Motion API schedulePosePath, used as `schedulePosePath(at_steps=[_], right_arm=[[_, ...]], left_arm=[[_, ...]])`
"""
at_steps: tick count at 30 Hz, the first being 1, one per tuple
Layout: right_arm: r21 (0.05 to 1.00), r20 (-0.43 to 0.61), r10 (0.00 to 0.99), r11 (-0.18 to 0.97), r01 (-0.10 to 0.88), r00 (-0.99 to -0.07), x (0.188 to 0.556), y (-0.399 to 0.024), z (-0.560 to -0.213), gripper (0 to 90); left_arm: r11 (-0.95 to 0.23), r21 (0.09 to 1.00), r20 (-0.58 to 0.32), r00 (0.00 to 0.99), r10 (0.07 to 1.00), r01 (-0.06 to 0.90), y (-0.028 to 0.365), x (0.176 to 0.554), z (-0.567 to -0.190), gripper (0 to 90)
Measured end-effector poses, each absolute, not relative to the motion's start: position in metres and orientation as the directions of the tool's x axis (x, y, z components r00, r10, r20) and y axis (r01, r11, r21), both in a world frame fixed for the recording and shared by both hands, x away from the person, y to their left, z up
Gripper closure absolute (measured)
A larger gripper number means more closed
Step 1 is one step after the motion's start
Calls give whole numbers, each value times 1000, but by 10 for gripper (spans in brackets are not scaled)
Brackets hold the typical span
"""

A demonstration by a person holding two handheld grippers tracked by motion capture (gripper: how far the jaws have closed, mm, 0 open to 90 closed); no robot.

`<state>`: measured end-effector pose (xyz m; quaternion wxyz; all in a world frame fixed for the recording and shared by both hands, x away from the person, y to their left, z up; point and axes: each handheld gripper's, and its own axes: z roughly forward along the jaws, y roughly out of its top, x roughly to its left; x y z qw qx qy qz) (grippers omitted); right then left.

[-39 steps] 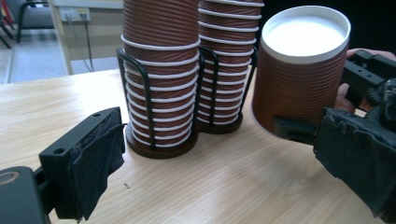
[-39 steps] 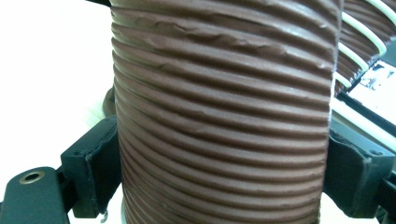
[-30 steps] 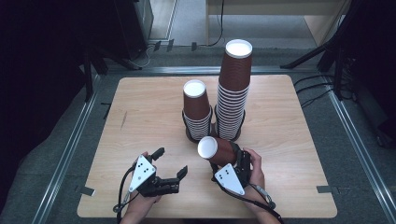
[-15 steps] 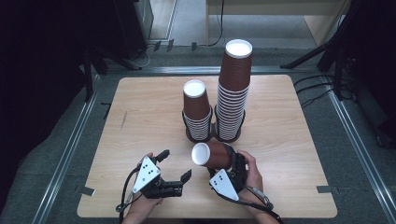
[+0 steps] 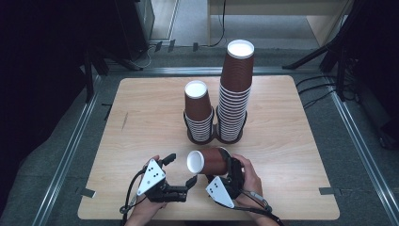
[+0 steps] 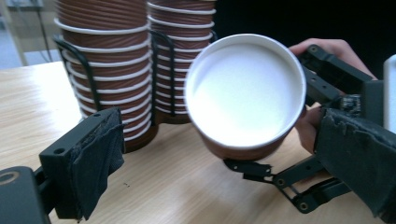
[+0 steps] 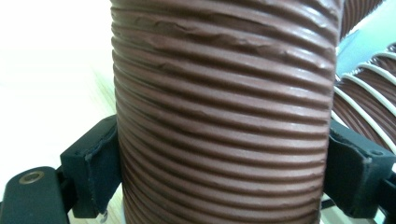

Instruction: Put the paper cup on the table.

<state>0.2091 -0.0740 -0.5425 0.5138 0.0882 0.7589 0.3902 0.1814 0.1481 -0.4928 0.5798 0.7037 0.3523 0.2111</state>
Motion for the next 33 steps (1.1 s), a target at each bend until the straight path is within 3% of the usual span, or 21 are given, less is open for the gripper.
schedulePosePath(at_steps=[22, 33], right_arm=[[624, -764, 452, 699, -350, -459, 199, -66, -544, 119], [610, -775, 433, 701, -370, -460, 195, -63, -544, 119]], left_arm=[[-119, 954, -118, 709, 695, 275, 140, 180, -494, 40], [-134, 944, -127, 706, 696, 302, 140, 182, -494, 105]])
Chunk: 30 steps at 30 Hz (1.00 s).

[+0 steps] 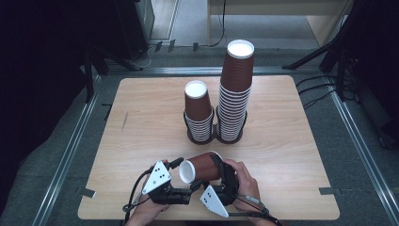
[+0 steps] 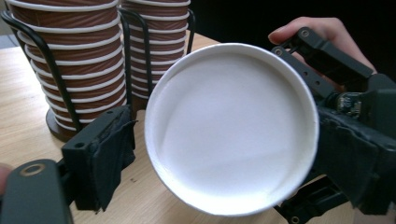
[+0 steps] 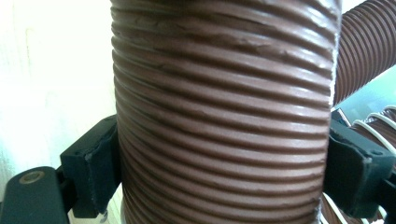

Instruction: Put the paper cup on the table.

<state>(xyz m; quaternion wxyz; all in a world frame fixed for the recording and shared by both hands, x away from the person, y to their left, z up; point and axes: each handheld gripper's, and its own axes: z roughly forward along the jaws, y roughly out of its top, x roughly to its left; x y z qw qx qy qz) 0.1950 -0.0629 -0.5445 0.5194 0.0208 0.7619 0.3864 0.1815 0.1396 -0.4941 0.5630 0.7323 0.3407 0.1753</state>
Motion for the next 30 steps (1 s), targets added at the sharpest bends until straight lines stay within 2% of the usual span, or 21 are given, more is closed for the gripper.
schedulePosePath(at_steps=[11, 15, 30], right_arm=[[593, -790, 412, 701, -396, -454, 191, -60, -546, 119], [591, -792, 412, 704, -394, -451, 192, -60, -546, 119], [610, -776, 426, 693, -383, -465, 192, -61, -548, 103]], left_arm=[[-147, 932, -143, 709, 691, 331, 138, 183, -495, 145], [-146, 932, -146, 715, 684, 331, 139, 183, -495, 194], [-150, 934, -143, 723, 676, 324, 139, 183, -495, 208]])
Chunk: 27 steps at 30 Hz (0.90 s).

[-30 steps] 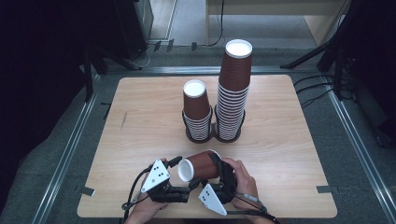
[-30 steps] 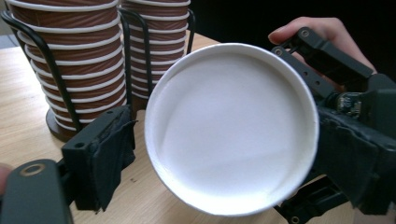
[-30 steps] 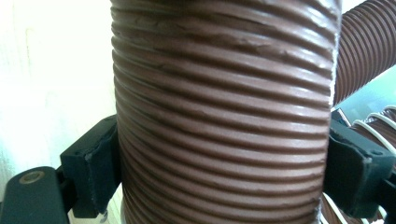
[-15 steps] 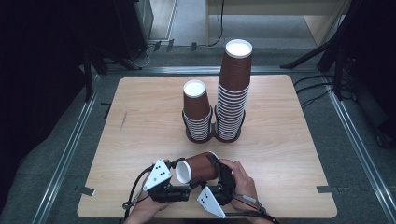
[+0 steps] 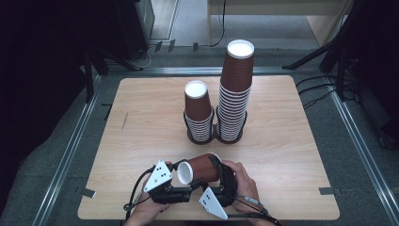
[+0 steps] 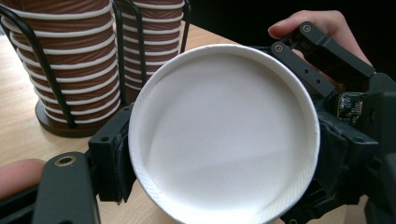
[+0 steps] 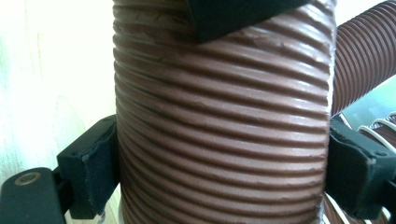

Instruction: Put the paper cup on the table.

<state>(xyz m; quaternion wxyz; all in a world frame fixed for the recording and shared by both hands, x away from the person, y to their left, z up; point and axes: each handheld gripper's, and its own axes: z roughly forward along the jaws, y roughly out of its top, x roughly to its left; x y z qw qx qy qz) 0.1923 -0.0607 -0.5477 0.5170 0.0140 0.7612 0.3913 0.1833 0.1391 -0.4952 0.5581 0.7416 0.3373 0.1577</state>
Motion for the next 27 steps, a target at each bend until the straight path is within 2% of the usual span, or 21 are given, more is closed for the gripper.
schedulePosePath(at_steps=[5, 15, 27], right_arm=[[617, -771, 434, 689, -379, -466, 192, -60, -547, 91], [648, -743, 466, 680, -343, -480, 195, -64, -544, 4], [665, -727, 486, 672, -325, -485, 197, -69, -543, 0]], left_arm=[[-151, 936, -137, 725, 674, 318, 139, 183, -495, 211], [-164, 942, -105, 721, 685, 293, 141, 182, -495, 216], [-129, 949, -118, 702, 703, 289, 150, 184, -494, 217]])
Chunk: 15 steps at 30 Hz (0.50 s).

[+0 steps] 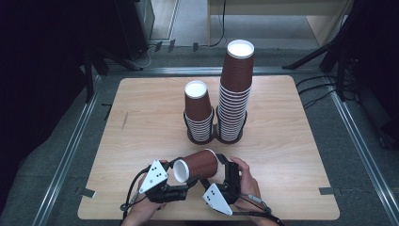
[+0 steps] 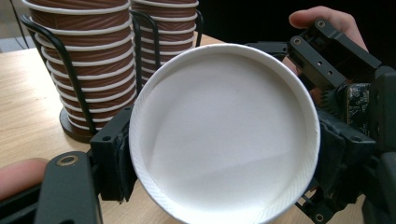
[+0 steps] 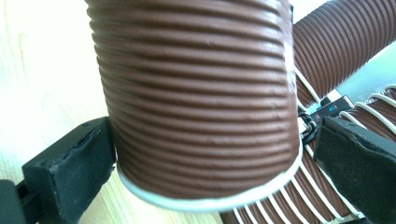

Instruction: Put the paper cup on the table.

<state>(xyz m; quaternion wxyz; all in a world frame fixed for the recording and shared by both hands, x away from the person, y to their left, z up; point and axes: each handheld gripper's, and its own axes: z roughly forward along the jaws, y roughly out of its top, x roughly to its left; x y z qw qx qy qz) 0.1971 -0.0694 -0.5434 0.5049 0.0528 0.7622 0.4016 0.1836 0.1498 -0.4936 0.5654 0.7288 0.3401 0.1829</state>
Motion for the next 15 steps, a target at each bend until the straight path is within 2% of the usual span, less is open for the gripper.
schedulePosePath(at_steps=[15], right_arm=[[726, -666, 554, 636, -261, -500, 204, -78, -541, 0]], left_arm=[[-102, 959, -105, 667, 738, 264, 157, 183, -491, 217]])
